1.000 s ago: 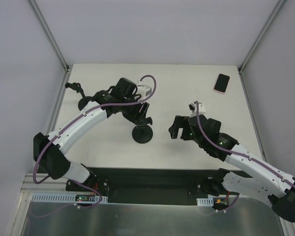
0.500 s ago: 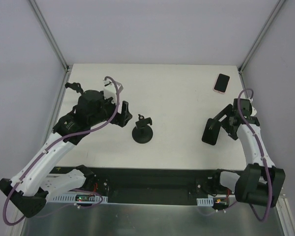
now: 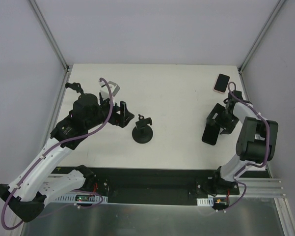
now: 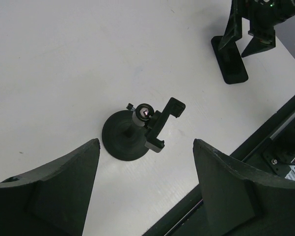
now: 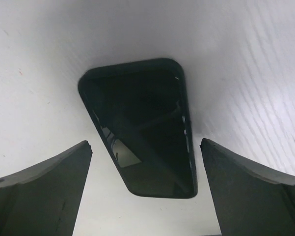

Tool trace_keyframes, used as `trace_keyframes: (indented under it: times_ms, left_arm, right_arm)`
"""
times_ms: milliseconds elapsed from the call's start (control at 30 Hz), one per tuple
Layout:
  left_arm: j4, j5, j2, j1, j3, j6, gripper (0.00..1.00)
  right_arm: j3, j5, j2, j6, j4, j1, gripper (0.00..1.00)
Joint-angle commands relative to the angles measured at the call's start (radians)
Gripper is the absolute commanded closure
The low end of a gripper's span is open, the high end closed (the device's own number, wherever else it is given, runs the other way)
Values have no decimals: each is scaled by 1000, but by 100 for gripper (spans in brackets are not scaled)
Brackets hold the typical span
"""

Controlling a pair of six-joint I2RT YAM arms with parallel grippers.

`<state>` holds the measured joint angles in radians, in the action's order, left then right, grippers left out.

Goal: Place the phone on the phone stand

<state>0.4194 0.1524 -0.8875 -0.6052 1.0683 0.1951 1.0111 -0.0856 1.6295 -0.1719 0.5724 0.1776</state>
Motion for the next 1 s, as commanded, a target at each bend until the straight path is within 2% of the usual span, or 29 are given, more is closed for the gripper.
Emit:
trace_keyframes:
  times_ms: [0, 100, 233, 333, 467, 567, 667, 700, 833, 867, 933, 967]
  left_arm:
    - [-57, -2, 27, -5, -2, 10, 25]
    - [-57, 12, 33, -5, -4, 9, 25]
    - [-57, 6, 24, -5, -4, 7, 25]
    - [-60, 9, 16, -7, -8, 9, 25]
    - [-59, 36, -1, -5, -4, 18, 25]
    - [-60, 41, -17, -5, -5, 18, 25]
    - [-59, 41, -21, -4, -4, 14, 25]
    - [-59, 24, -24, -4, -5, 12, 25]
    - [-47, 21, -41, -5, 1, 6, 25]
    - [-47, 24, -41, -4, 1, 6, 25]
    - [-47, 13, -53, -5, -1, 4, 25]
    - [-45, 16, -60, -5, 2, 3, 25]
  right_arm:
    - [109, 47, 88, 74, 73, -90, 4]
    - [153, 174, 145, 65, 151, -156, 4]
    - [158, 193, 208, 80, 222, -162, 4]
    - [161, 107, 259, 133, 241, -147, 2]
    - [181, 142, 266, 117, 250, -149, 2]
    - [201, 95, 274, 81, 253, -151, 1]
    - [193, -8, 279, 48, 222, -161, 7]
    - [192, -2, 277, 43, 216, -165, 17]
    - [181, 59, 256, 32, 195, -176, 38]
    - [176, 72, 250, 31, 192, -193, 52]
    - [161, 69, 216, 37, 156, -228, 64]
    - [138, 64, 199, 44, 109, -242, 75]
